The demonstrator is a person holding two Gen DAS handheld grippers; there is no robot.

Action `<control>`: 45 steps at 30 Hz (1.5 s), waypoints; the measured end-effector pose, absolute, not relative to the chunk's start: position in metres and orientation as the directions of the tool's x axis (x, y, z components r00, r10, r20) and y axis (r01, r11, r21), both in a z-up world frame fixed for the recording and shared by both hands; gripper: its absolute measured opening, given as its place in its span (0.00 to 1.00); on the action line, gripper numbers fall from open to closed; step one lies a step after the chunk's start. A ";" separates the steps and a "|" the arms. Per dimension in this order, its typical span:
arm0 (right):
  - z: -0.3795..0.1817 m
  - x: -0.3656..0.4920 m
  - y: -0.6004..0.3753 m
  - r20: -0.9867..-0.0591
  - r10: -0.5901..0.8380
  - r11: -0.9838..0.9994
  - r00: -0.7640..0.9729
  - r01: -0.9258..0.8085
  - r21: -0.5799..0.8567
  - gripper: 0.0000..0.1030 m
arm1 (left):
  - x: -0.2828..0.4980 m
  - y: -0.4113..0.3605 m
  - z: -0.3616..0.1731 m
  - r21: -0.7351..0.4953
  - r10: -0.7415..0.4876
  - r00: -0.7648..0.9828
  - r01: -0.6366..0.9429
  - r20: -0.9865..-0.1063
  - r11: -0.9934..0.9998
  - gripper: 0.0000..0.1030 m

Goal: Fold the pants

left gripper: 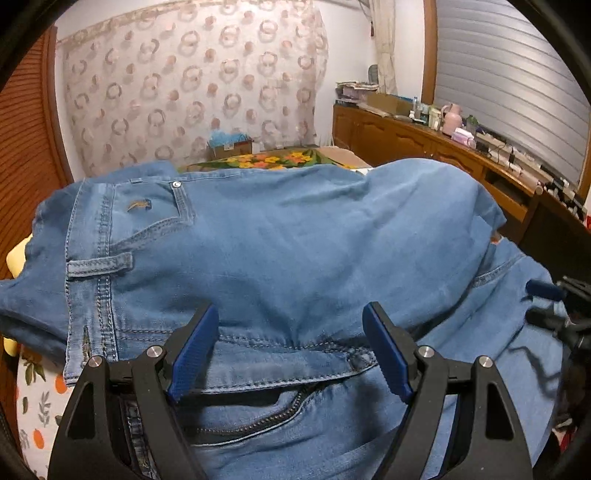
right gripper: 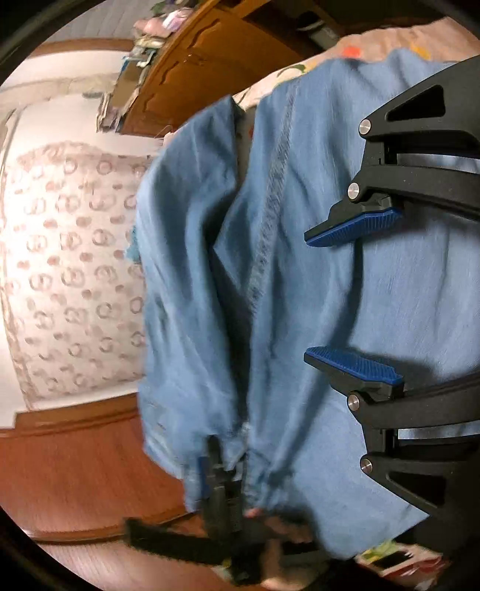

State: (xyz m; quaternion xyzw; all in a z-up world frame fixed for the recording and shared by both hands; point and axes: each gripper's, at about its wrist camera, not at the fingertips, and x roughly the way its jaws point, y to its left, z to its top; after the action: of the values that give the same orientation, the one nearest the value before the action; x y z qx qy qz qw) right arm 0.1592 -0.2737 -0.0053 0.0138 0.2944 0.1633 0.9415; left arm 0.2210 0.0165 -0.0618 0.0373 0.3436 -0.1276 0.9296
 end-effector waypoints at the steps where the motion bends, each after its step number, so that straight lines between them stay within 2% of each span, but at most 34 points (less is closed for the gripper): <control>1: 0.002 0.161 -0.282 -0.542 0.319 0.946 0.777 -0.295 0.134 0.57 | 0.221 0.015 -0.062 -0.013 -0.210 0.727 0.266 -0.654 0.964 0.79; 7: 0.025 0.187 -0.326 -0.527 0.279 0.960 0.803 -0.221 0.171 0.57 | 0.221 0.000 -0.069 0.053 -0.169 0.709 0.280 -0.685 0.959 0.79; 11: 0.020 0.213 -0.351 -0.551 0.245 0.966 0.798 -0.150 0.211 0.57 | 0.221 -0.008 -0.068 0.097 -0.154 0.718 0.296 -0.679 0.950 0.79; 14: 0.012 0.235 -0.363 -0.572 0.237 0.958 0.785 -0.093 0.270 0.57 | 0.220 -0.006 -0.069 0.093 -0.156 0.718 0.295 -0.678 0.951 0.79; 19: 0.009 0.267 -0.379 -0.613 0.199 0.959 0.765 -0.022 0.283 0.57 | 0.220 -0.003 -0.067 0.085 -0.159 0.718 0.292 -0.678 0.953 0.79; 25: 0.004 0.289 -0.388 -0.648 0.243 0.939 0.722 -0.009 0.343 0.57 | 0.220 -0.004 -0.065 0.077 -0.163 0.719 0.289 -0.676 0.954 0.79; 27: 0.008 0.294 -0.390 -0.644 0.282 0.929 0.711 -0.035 0.368 0.53 | 0.220 -0.003 -0.064 0.069 -0.168 0.720 0.287 -0.673 0.956 0.79; 30: 0.012 0.305 -0.388 -0.651 0.338 0.916 0.679 -0.079 0.394 0.36 | 0.220 0.001 -0.062 0.054 -0.175 0.724 0.281 -0.667 0.958 0.79; 32: 0.023 0.315 -0.383 -0.651 0.328 0.928 0.684 -0.102 0.359 0.13 | 0.219 0.005 -0.061 0.044 -0.179 0.728 0.276 -0.662 0.960 0.79; 35: 0.049 0.325 -0.369 -0.627 0.278 0.952 0.727 -0.122 0.281 0.11 | 0.218 0.007 -0.060 0.032 -0.184 0.734 0.270 -0.654 0.962 0.79; 38: 0.086 0.334 -0.339 -0.562 0.228 0.972 0.795 -0.148 0.185 0.10 | 0.218 0.011 -0.059 0.016 -0.190 0.739 0.262 -0.646 0.965 0.79; 41: 0.121 0.338 -0.298 -0.491 0.268 0.963 0.829 -0.224 0.148 0.09 | 0.219 0.018 -0.058 -0.006 -0.189 0.747 0.241 -0.637 0.971 0.79; 45: 0.135 0.331 -0.231 -0.480 0.400 0.913 0.781 -0.388 0.130 0.09 | 0.219 0.024 -0.060 -0.040 -0.187 0.753 0.209 -0.631 0.977 0.79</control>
State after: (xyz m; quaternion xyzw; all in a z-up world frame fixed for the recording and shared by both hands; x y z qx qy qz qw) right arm 0.3313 -0.2311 0.1355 0.0119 0.2569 0.2086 0.9436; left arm 0.2187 0.0238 -0.0599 0.0163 0.3352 -0.1056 0.9361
